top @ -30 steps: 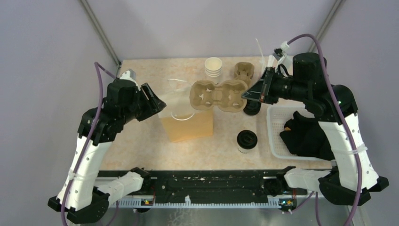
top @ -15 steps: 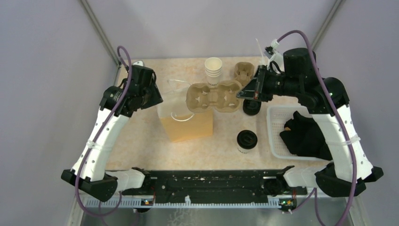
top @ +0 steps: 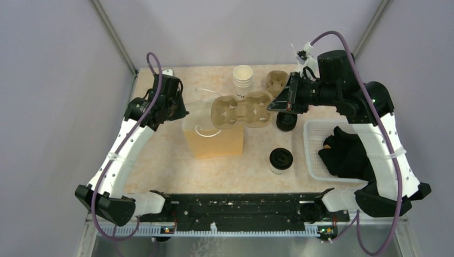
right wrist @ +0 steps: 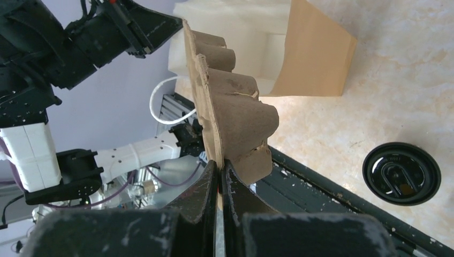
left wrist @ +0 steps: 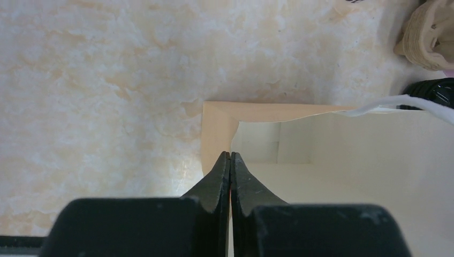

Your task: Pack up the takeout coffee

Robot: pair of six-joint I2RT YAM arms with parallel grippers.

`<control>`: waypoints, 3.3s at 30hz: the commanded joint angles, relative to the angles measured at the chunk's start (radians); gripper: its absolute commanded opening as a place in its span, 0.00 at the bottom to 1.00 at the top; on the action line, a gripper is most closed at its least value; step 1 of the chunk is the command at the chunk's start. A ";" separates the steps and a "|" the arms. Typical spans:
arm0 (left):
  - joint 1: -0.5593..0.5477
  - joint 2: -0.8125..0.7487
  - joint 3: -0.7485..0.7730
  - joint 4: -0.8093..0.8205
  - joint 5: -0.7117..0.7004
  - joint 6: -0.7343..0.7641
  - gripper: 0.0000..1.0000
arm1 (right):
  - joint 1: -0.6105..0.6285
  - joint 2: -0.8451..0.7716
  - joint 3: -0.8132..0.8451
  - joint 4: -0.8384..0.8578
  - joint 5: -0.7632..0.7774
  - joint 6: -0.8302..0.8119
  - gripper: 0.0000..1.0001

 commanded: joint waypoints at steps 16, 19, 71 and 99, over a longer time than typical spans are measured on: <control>0.002 -0.322 -0.363 0.560 0.122 -0.001 0.00 | 0.271 0.181 0.242 -0.113 0.329 0.171 0.00; 0.002 -0.371 -0.414 0.600 0.113 -0.030 0.00 | 0.290 0.206 0.278 -0.112 0.352 0.199 0.00; 0.002 -0.561 -0.626 0.553 0.242 -0.245 0.00 | 0.444 0.164 -0.205 0.385 0.443 0.001 0.00; 0.002 -0.484 -0.533 0.482 0.224 -0.224 0.00 | 0.325 0.200 -0.236 0.475 0.272 -0.269 0.00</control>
